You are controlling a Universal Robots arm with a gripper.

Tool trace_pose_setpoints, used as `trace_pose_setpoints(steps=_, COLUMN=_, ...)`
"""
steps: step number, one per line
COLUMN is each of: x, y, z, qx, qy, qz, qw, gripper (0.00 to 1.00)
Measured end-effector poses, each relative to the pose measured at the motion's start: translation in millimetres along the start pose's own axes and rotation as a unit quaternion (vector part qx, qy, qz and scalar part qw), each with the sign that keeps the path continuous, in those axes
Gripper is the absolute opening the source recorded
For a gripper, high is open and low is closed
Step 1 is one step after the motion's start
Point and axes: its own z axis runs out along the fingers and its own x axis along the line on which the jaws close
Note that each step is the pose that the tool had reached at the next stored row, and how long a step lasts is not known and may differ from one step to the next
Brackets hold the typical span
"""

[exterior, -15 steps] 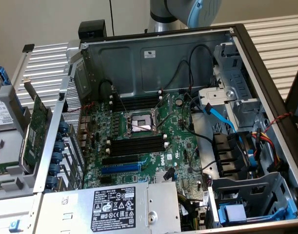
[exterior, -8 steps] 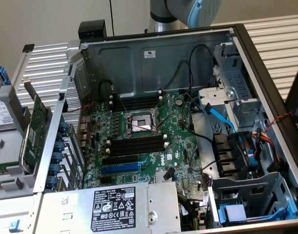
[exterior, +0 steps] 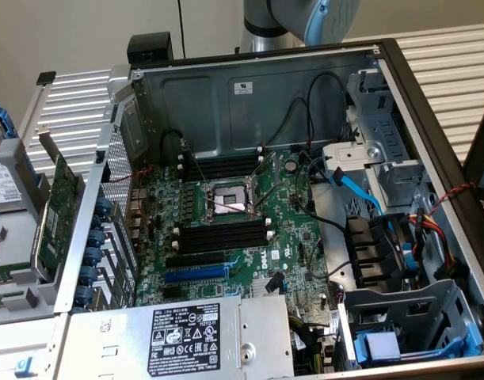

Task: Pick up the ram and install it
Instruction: 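Pick up the ram and move it above insertion slot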

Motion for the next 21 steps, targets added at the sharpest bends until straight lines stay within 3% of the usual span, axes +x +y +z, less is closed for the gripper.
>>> trace_pose_setpoints(steps=5, x=0.0, y=0.0, z=0.3, qx=0.0013, qy=0.0012, qz=-0.046, qw=0.999, gripper=0.11)
trace_pose_setpoints(steps=10, x=-0.1, y=0.0, z=0.5, qx=0.004, qy=0.0021, qz=-0.088, qw=0.9961, gripper=0.11)
trace_pose_setpoints(steps=11, x=-0.1, y=0.1, z=0.7, qx=0.0063, qy=0.0012, qz=-0.094, qw=0.9955, gripper=0.11)
trace_pose_setpoints(steps=14, x=-0.1, y=0.0, z=1.3, qx=0.0204, qy=-0.0049, qz=-0.105, qw=0.9942, gripper=0.11)
trace_pose_setpoints(steps=15, x=0.0, y=0.0, z=1.7, qx=0.023, qy=-0.006, qz=-0.109, qw=0.9938, gripper=0.11)
trace_pose_setpoints(steps=18, x=0.2, y=0.6, z=2.6, qx=0.0224, qy=-0.0086, qz=-0.124, qw=0.992, gripper=0.11)
trace_pose_setpoints(steps=21, x=0.2, y=0.7, z=3.1, qx=0.0223, qy=-0.0097, qz=-0.147, qw=0.9888, gripper=0.11)
